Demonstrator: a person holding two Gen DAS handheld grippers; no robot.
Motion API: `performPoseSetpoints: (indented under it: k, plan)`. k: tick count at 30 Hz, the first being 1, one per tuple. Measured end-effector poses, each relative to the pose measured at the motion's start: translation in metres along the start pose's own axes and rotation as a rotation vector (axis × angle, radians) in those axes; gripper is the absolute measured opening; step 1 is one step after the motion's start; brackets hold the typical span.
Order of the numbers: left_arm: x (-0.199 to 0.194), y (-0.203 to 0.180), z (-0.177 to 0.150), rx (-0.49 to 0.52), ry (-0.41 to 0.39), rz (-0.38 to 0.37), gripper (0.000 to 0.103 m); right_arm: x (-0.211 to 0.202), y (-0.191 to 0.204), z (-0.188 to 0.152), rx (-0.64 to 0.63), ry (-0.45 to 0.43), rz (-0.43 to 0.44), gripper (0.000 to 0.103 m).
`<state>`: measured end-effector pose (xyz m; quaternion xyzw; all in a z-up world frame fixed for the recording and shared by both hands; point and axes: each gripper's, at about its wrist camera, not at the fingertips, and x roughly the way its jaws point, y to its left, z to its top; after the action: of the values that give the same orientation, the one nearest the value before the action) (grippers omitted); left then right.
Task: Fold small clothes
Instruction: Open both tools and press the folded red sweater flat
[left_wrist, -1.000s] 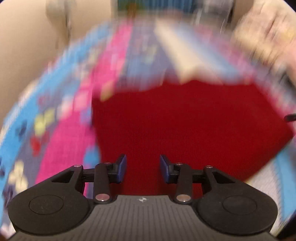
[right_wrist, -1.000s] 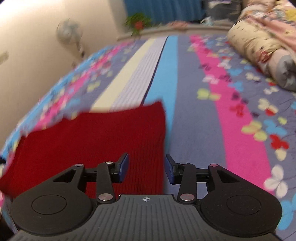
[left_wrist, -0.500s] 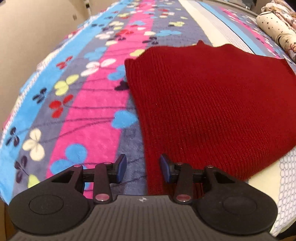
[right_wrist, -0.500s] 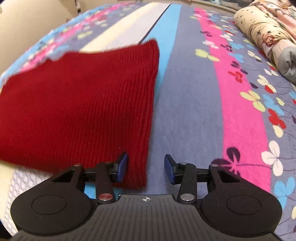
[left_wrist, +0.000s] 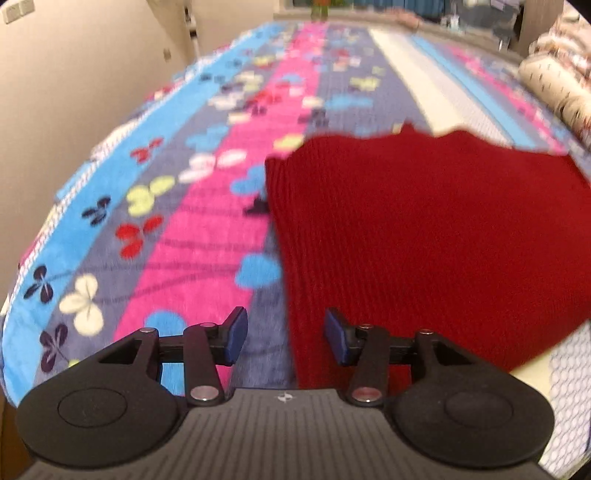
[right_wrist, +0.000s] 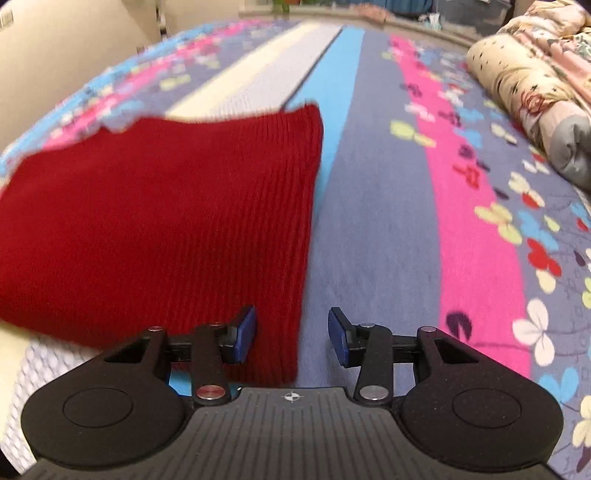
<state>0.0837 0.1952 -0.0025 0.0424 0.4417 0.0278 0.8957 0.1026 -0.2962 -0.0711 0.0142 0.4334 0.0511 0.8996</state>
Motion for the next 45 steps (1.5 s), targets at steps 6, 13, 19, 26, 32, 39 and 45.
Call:
performPoseSetpoints:
  k: [6,13,19,26,32,39,45]
  plan:
    - [-0.016,0.007,0.009,-0.074,-0.085,-0.052,0.052,-0.002,0.001,0.003,0.004,-0.029,0.028,0.045]
    - [-0.014,-0.020,0.009,0.014,-0.080,-0.104,0.052,0.018,0.019,-0.006,-0.117,0.077,-0.009,0.047]
    - [0.017,-0.037,0.003,0.104,0.073,-0.001,0.053,0.019,0.018,-0.005,-0.096,0.077,-0.004,0.049]
    - [-0.002,-0.006,0.008,-0.050,-0.035,0.006,0.053,0.019,0.015,-0.006,-0.097,0.077,-0.004,0.051]
    - [0.021,0.004,0.006,-0.067,0.115,0.121,0.052,0.020,0.016,-0.005,-0.105,0.079,-0.009,0.052]
    - [0.009,0.010,0.009,-0.093,0.025,0.089,0.048,0.020,0.016,-0.005,-0.104,0.079,-0.008,0.052]
    - [0.001,0.010,0.015,-0.115,-0.035,0.107,0.049,0.019,0.016,-0.005,-0.105,0.077,-0.010,0.052]
